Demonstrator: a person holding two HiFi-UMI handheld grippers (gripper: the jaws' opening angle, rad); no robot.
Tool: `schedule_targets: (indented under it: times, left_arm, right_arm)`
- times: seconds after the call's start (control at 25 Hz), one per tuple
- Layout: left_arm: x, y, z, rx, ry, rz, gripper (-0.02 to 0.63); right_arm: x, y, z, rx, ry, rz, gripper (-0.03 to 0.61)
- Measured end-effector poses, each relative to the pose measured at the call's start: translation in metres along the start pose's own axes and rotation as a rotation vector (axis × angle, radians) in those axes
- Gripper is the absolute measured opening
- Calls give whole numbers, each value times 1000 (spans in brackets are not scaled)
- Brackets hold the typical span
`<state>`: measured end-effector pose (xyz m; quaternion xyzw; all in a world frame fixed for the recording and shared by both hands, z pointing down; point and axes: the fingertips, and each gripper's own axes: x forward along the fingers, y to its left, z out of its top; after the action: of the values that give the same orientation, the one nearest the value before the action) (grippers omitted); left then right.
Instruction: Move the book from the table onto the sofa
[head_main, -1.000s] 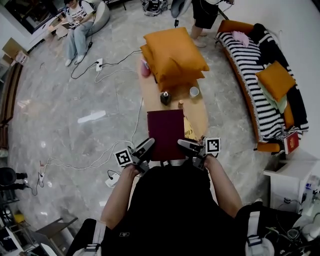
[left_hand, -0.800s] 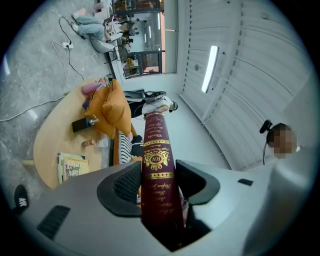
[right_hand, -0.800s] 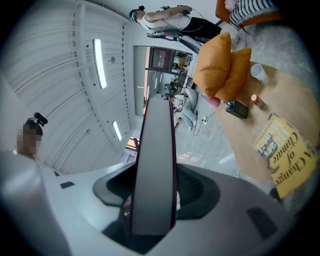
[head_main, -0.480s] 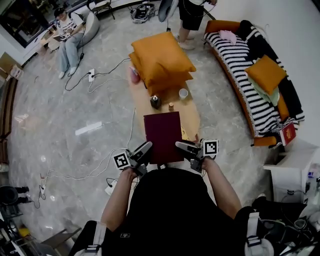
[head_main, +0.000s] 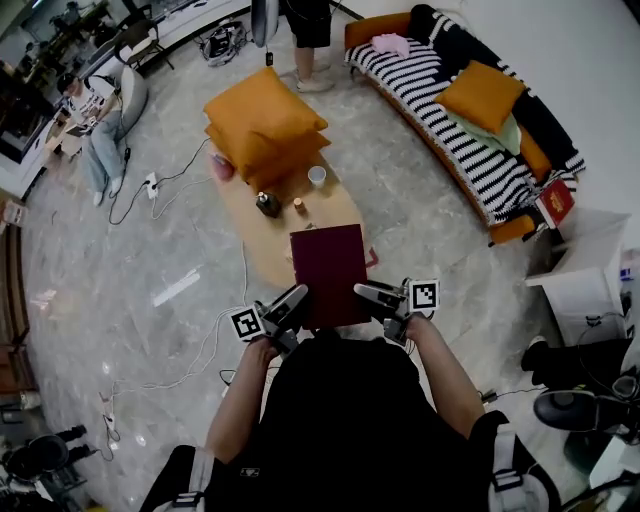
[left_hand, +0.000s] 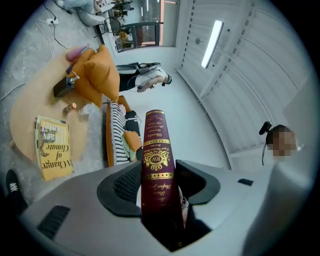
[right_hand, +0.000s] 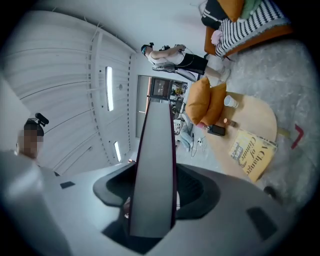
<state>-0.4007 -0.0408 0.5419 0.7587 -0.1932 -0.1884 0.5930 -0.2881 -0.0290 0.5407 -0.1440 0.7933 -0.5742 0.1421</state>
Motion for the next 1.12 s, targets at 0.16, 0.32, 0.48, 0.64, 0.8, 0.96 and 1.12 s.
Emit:
schedule_targets:
  times: [0.16,0.32,0.48,0.64,0.8,0.96,1.12]
  left_arm:
    - [24,-10,-40,-1,74,-2,216]
    - [46,-18,-81,13,129,-18,216]
    - [71,-22,-128,22,198,-32,216]
    - [98,-27,-176,24,299,-49,216]
    - [120,-31,-210,36,394,-67,216]
    - [142,-40,-241,55,485,-90,216]
    - [160,-41,-256,65,554,-91,216]
  right_arm:
    - [-50,8,-12,0,-80,-7,242]
    - [-99,11,-30,2,-139,-38,242]
    - [-154,9,-51,0,-211,-92,242]
    - [-207,18,-63,-23,-296,-121,242]
    - [-247,23,-77,-26,-379,-155,242]
    - [-282,29,-91,-29,-469,-177,242]
    - [-302,29,-93,-18,-524,-194,242]
